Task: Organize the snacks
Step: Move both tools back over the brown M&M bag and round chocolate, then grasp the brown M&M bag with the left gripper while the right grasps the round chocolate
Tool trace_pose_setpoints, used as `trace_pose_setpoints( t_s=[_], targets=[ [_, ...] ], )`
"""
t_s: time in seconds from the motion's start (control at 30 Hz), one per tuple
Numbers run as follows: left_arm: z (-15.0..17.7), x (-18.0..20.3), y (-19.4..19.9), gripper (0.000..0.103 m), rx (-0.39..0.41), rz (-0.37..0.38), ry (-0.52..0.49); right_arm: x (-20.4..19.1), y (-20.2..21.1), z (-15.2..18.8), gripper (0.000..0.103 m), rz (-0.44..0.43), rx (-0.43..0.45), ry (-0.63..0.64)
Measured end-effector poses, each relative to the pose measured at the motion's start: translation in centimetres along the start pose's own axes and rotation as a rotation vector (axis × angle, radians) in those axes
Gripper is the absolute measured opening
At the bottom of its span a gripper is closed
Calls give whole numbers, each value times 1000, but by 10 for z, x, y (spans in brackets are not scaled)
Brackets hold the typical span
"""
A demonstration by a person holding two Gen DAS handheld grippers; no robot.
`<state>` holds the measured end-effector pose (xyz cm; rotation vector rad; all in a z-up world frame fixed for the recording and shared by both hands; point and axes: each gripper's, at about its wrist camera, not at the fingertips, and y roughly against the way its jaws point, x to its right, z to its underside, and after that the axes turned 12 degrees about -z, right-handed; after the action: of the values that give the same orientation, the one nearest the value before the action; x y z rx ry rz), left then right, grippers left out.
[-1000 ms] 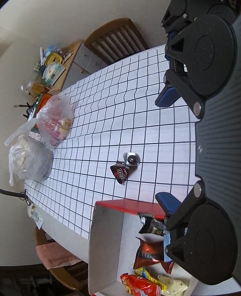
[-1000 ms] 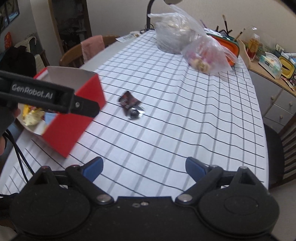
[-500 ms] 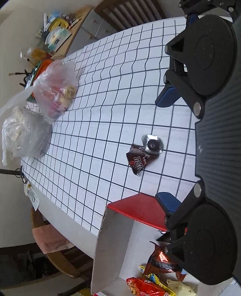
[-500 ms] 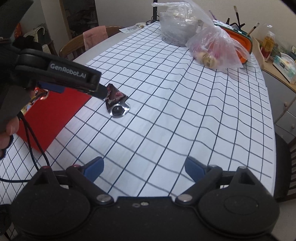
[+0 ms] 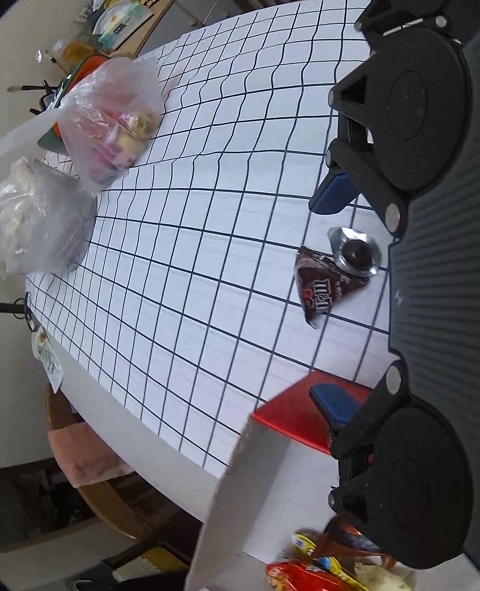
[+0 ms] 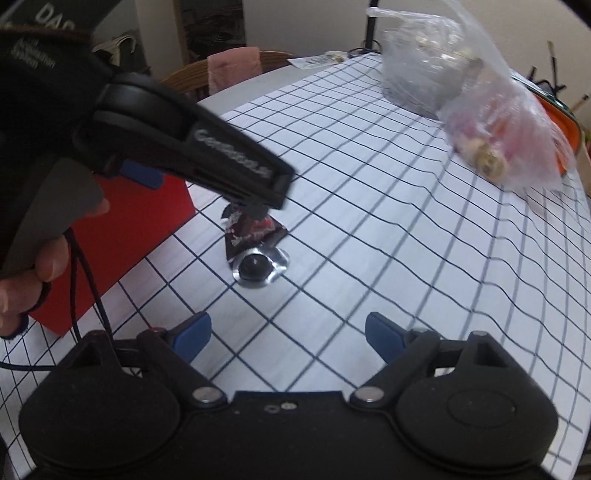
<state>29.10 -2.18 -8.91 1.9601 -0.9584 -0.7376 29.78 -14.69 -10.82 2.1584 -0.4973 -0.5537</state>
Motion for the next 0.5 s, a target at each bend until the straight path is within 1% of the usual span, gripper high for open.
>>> trace_pose_setpoints(
  t_s=[0.07, 0.2, 0.27, 0.3, 0.37, 0.4, 0.43, 0.5],
  targets=[
    [-3, 7, -3, 99, 4, -7, -16, 2, -11, -6, 86, -20, -6, 2],
    [-6, 21, -9, 98, -3, -36, -63, 8, -27, -15, 84, -65, -4, 18],
    [-6, 24, -9, 97, -12, -28, -65, 9, -33, -17, 79, -84, 2, 47],
    [-5, 24, -9, 95, -21, -22, -57, 9, -36, -18, 79, -94, 6, 59],
    [-6, 22, -14, 84, -73, -17, -19, 9, -39, -20, 76, -111, 26, 74],
    [-7, 20, -16, 82, -100, -6, -1, 10, -41, -20, 76, -121, 31, 79],
    [-8, 19, -18, 80, -111, -5, 7, 11, -44, -21, 74, -123, 30, 84],
    [-9, 17, -19, 80, -100, -18, 13, 14, -50, -23, 73, -123, 30, 82]
  ],
)
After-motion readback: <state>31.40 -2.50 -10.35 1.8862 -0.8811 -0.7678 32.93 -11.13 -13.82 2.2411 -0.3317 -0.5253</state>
